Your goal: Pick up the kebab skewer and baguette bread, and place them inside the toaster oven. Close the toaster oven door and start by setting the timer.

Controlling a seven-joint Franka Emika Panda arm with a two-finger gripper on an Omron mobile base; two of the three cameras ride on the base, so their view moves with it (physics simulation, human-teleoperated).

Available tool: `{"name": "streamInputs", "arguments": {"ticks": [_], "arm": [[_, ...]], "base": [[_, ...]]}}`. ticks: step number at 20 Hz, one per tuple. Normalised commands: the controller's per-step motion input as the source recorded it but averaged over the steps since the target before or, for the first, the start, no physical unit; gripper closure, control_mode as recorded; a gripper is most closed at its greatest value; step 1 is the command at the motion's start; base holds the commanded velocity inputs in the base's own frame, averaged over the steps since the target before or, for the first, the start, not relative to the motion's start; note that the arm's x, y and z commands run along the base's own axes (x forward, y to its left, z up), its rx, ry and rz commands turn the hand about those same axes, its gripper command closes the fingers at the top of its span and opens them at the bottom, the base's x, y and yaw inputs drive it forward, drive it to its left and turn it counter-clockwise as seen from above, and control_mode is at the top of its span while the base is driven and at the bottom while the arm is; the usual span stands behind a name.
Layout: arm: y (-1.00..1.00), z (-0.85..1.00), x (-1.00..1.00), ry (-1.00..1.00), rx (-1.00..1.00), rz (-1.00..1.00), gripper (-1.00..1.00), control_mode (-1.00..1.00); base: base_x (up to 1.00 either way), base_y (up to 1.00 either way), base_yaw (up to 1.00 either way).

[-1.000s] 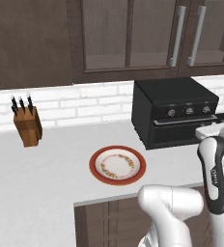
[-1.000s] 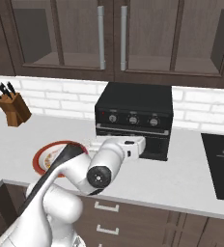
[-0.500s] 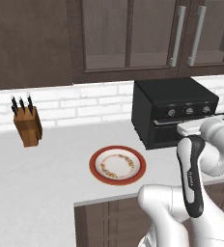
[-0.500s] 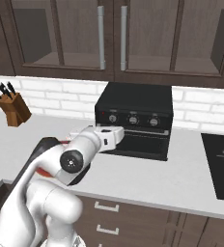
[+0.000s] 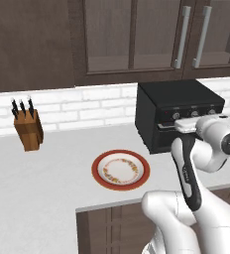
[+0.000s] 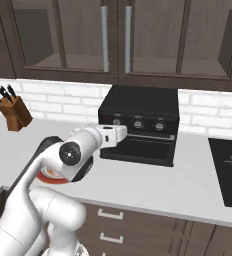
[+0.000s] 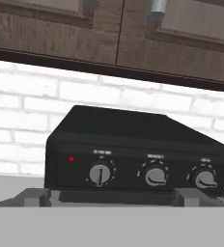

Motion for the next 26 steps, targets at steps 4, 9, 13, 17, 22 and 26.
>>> {"name": "streamInputs", "arguments": {"ticks": [4,9,13,17,22,26], "arm": [[0.03,-0.09,0.30,0.06,0.00,0.02,-1.00,-1.00],[0.00,-0.16,0.33,0.06,0.00,0.09,-1.00,-1.00],[0.00,-0.07,0.30,0.07,0.00,0.07,-1.00,-1.00],[0.00,-0.04,0.28,0.05,0.01,0.04,-1.00,-1.00],[0.00,-0.08,0.23,0.00,0.05,0.02,-1.00,-1.00],[0.00,-0.09,0.06,0.00,0.06,0.00,-1.00,-1.00]], "base": [[0.00,0.00,0.00],[0.00,0.00,0.00],[0.00,0.00,0.00],[0.00,0.00,0.00],[0.00,0.00,0.00],[0.00,0.00,0.00]]}}
